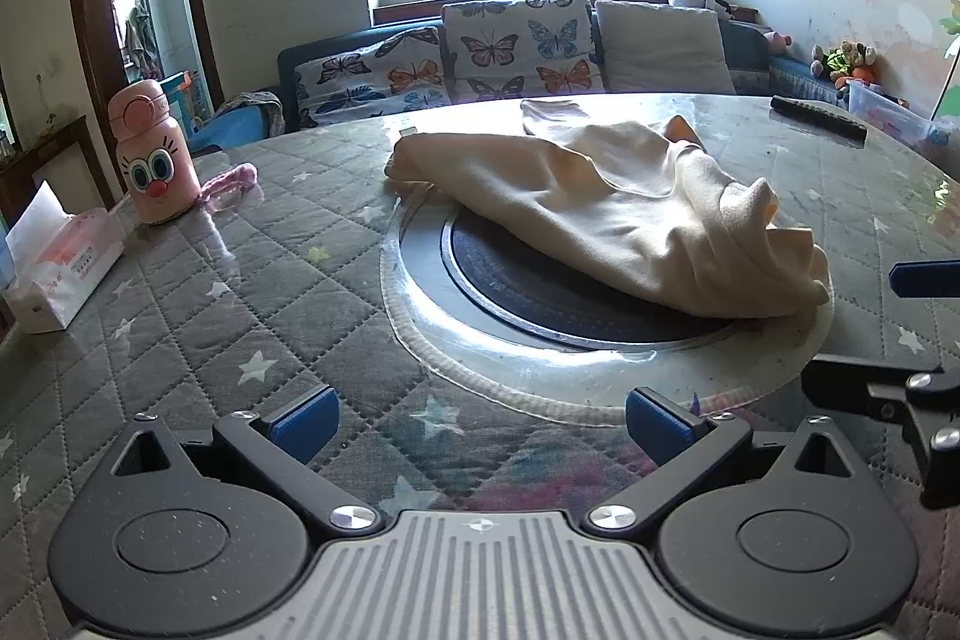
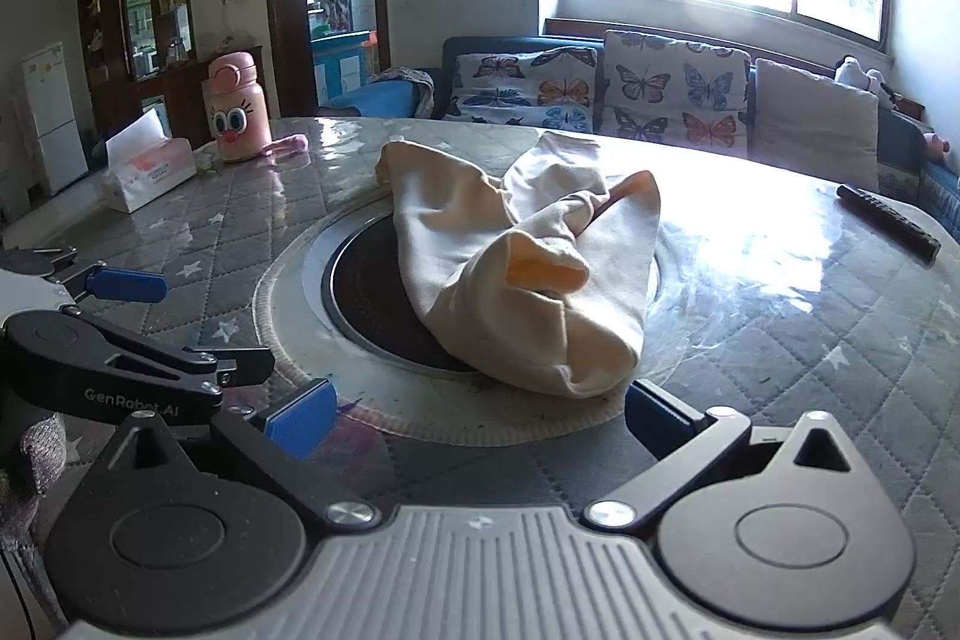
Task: Fold clothes
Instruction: 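Approach the crumpled cream sweatshirt with both grippers open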
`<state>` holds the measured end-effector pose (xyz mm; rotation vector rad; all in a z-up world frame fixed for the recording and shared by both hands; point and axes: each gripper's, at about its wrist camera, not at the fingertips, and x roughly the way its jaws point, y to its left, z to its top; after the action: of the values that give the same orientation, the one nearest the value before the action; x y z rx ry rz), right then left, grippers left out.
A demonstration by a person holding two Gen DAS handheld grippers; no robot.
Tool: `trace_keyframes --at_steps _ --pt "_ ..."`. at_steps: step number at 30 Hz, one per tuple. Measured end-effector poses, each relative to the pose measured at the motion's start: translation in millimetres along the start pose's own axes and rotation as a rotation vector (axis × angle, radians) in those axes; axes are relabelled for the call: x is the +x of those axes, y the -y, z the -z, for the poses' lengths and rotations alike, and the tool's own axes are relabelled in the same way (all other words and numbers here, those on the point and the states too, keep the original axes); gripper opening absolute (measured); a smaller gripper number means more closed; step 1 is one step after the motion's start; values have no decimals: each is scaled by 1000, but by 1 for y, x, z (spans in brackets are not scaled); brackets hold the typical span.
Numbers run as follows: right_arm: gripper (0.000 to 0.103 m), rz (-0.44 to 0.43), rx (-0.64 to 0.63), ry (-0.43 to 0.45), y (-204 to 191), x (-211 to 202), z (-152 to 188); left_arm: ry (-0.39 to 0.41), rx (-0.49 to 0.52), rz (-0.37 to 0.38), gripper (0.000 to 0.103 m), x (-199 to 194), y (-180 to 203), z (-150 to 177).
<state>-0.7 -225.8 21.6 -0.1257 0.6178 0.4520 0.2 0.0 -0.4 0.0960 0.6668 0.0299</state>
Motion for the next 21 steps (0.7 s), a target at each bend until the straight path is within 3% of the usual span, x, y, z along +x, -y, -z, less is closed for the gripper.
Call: trace_keyframes --at_steps 21 --pt "103 -20 6 -32 -7 4 5 -14 6 13 103 6 1 0"
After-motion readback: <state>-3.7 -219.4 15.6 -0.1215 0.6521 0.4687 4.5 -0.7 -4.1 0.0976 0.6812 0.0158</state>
